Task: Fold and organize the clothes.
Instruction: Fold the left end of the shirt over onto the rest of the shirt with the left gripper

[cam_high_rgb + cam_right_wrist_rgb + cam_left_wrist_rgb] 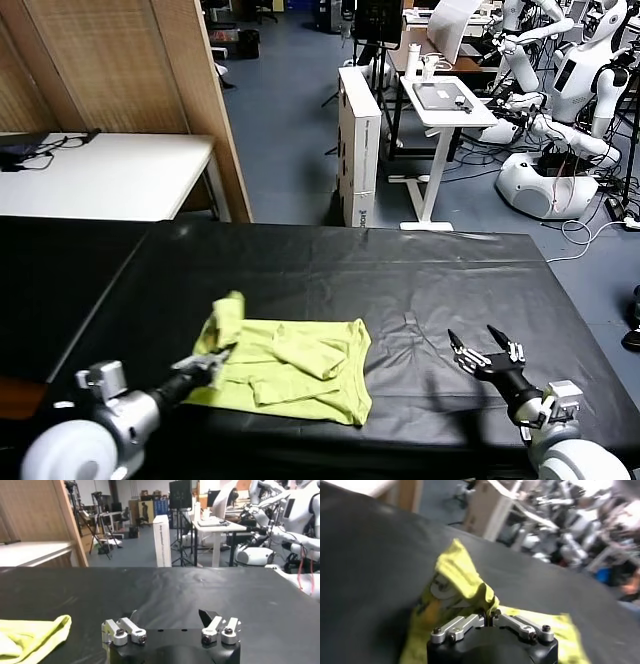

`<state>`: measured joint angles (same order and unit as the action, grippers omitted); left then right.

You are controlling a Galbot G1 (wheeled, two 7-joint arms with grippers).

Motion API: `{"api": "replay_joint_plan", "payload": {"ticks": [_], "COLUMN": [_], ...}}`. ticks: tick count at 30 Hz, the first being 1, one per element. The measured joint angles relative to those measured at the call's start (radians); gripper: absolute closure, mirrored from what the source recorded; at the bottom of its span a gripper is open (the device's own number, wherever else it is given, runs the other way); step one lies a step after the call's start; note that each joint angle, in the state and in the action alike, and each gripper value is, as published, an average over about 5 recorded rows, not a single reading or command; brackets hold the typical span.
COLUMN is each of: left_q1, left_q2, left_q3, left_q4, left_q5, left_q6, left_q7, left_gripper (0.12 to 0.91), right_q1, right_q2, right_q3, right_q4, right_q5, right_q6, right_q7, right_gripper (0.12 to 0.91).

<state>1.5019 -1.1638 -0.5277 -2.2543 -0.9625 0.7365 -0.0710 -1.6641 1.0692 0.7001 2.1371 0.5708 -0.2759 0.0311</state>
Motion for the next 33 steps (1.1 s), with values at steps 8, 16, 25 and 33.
{"api": "replay_joint_plan", "payload": {"ticks": [8, 16, 25, 33], "left_q1": [-0.047, -0.063, -0.056, -0.065], "left_q2": [-0.064, -0.104, -0.151, -0.196], "left_q3": [0.119, 0.164, 0.188, 0.197], "left_q4": [0.007, 0.021, 0.054, 0.092], "left_q5": [0.032, 0.065, 0.078, 0.110], "left_q6": [0.000, 0.000, 0.000, 0.000], "left_q7": [-0.015, -0.017, -0.017, -0.012], "left_gripper": [0.842, 0.842, 0.842, 0.842], "right_q1": [0.011, 0.016, 0.016, 0.014], "right_q2": [0.001, 0.002, 0.002, 0.005], "right_q3": [-0.022, -0.034, -0.036, -0.040], "right_q4": [-0.012, -0.017, -0.016, -0.013], "right_q5": [-0.007, -0.010, -0.012, -0.019], "right_q6": [-0.001, -0.003, -0.005, -0.005], "right_q7": [0.000, 0.000, 0.001, 0.000], "right_gripper": [0.118, 0.118, 0.118, 0.118]}}
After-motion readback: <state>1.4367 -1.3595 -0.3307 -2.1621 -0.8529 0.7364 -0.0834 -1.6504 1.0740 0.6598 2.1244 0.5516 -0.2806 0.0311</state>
